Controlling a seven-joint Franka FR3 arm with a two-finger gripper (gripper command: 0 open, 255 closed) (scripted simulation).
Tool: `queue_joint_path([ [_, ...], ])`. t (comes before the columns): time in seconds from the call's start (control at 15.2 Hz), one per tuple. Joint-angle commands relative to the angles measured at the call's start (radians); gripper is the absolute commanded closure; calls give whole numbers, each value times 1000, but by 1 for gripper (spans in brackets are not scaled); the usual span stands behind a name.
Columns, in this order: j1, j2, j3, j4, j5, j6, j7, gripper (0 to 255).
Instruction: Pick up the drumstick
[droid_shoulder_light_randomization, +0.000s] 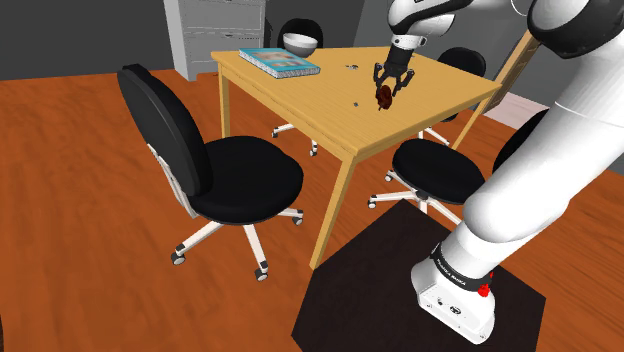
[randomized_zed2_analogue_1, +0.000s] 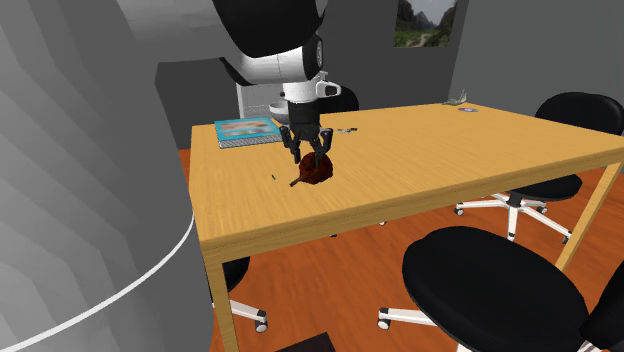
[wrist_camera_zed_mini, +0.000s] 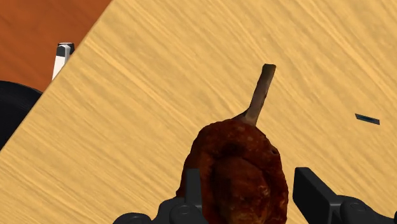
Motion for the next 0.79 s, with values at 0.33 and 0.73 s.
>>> queue_joint_path([
  [0.33, -1, 1, -1, -2, 0, 1, -1, 255],
  [0.73, 1, -12, 0, 49, -3, -63, -1, 255],
])
